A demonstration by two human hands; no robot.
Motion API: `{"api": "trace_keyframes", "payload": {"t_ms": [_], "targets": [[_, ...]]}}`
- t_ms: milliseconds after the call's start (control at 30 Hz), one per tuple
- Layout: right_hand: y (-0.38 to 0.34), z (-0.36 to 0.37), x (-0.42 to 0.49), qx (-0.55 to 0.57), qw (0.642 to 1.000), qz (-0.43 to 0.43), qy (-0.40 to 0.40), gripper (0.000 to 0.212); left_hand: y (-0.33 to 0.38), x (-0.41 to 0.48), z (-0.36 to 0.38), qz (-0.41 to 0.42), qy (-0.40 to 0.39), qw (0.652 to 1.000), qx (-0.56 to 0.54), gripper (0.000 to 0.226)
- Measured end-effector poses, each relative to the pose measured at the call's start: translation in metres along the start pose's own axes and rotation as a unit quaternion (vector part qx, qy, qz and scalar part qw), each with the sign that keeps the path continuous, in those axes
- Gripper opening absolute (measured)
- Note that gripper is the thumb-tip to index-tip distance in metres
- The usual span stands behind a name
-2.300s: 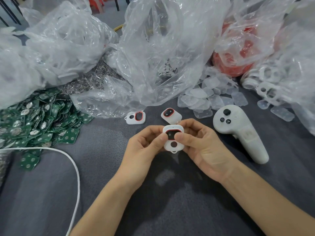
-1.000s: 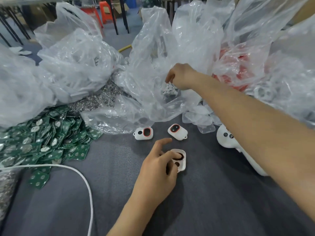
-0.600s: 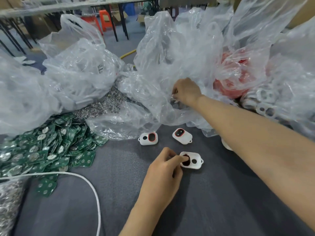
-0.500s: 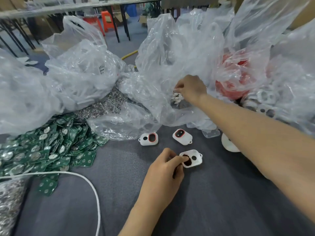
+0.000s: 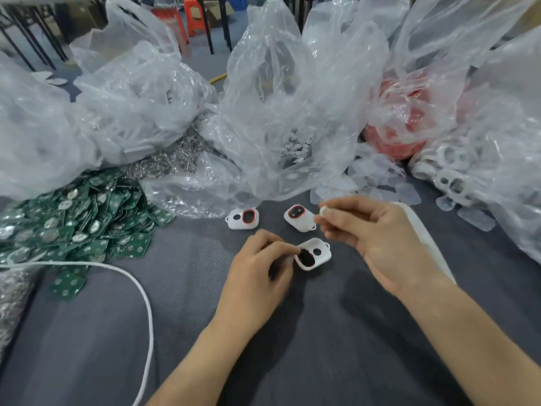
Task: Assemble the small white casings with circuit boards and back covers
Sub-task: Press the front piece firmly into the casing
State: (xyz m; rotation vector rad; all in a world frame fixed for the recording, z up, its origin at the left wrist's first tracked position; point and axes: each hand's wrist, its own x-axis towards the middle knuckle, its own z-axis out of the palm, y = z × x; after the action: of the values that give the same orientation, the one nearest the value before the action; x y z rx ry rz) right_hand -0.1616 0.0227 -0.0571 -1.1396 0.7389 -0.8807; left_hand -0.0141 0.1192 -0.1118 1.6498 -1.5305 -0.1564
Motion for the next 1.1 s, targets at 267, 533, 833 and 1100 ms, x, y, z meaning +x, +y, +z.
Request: {"api": "trace_keyframes", "payload": {"t_ms": [267, 533, 833, 1100], "targets": [[0.022, 0.005, -0.016, -0.075, 0.995, -0.006, -0.062, 0.015, 0.014, -0.004, 0.001, -0.045, 0.044, 0.986, -0.152, 0.029], [0.025, 0.002, -0.019, -0.226, 0.969, -0.082, -0.065, 0.016, 0.015, -0.005, 0.001, -0.089, 0.047, 0.979, -0.177, 0.017], [0.018, -0.013, -0.012, -0.101, 0.98, 0.032, -0.171, 0.008, 0.009, -0.003, 0.001, 0.024, 0.038, 0.99, -0.134, 0.019], [0.016, -0.026, -0.003, -0.336, 0.935, -0.109, -0.042, 0.02, 0.004, -0.006, 0.001, 0.011, 0.001, 1.0, 0.013, 0.026]]}}
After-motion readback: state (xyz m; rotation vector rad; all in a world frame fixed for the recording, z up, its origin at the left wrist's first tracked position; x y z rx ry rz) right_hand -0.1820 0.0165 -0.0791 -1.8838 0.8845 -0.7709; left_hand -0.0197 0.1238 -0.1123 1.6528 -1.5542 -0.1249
